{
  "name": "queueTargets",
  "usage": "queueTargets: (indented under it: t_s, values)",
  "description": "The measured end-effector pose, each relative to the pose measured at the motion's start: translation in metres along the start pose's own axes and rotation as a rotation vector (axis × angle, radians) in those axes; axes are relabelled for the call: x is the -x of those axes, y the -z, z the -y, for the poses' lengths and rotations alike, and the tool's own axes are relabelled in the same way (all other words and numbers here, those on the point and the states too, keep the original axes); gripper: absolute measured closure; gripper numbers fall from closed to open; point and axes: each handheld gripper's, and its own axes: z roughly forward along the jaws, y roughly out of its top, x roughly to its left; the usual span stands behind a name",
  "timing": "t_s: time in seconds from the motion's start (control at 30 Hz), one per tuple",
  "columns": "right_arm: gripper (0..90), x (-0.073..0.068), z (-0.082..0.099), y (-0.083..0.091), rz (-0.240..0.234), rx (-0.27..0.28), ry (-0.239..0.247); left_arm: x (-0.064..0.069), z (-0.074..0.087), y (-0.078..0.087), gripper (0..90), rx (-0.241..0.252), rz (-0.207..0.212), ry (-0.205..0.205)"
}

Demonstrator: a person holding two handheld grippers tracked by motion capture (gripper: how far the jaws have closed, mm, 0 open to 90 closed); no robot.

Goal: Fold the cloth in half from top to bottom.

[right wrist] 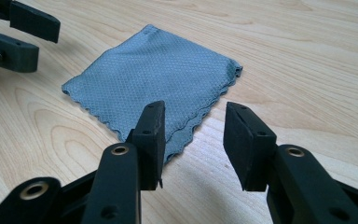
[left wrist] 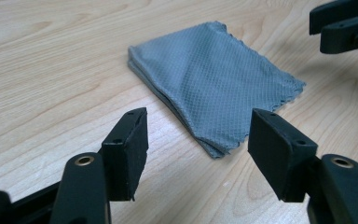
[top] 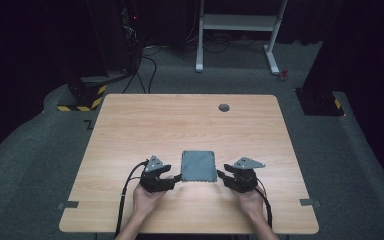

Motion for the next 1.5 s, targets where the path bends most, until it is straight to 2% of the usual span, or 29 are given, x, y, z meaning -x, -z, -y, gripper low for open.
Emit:
queueTargets:
  t_s: [0.2, 0.27, 0.37, 0.57, 0.7, 0.83, 1.0, 1.43, 1.5]
  values:
    - [57.8, 0.002, -0.001, 0.006, 0.002, 0.021, -0.014, -0.005, -0.002, 0.005, 36.8, 0.018, 0.0, 0.002]
    - [57.7, 0.002, -0.002, 0.007, 0.003, 0.022, -0.007, -0.006, -0.002, 0.008, 35.9, 0.022, -0.013, -0.019]
    - [57.6, 0.003, -0.004, 0.009, 0.005, 0.025, 0.003, -0.007, -0.002, 0.013, 35.1, 0.028, -0.013, -0.009]
    - [57.4, 0.006, -0.003, 0.016, 0.009, 0.05, -0.004, -0.011, 0.0, 0.022, 33.5, 0.049, -0.012, -0.007]
    - [57.1, 0.008, -0.003, 0.018, 0.006, 0.061, -0.022, -0.015, 0.002, 0.025, 32.8, 0.057, -0.018, 0.01]
    - [57.0, 0.009, -0.004, 0.021, 0.009, 0.072, -0.014, -0.016, 0.003, 0.029, 32.8, 0.068, -0.032, 0.007]
    - [56.9, 0.013, -0.001, 0.026, 0.014, 0.086, -0.028, -0.02, 0.006, 0.037, 32.7, 0.075, -0.053, 0.008]
    - [57.2, 0.023, 0.004, 0.043, 0.038, 0.113, -0.047, -0.033, 0.012, 0.055, 32.9, 0.108, -0.092, 0.043]
    - [57.2, 0.024, 0.005, 0.044, 0.04, 0.115, -0.055, -0.035, 0.013, 0.058, 33.0, 0.118, -0.099, 0.061]
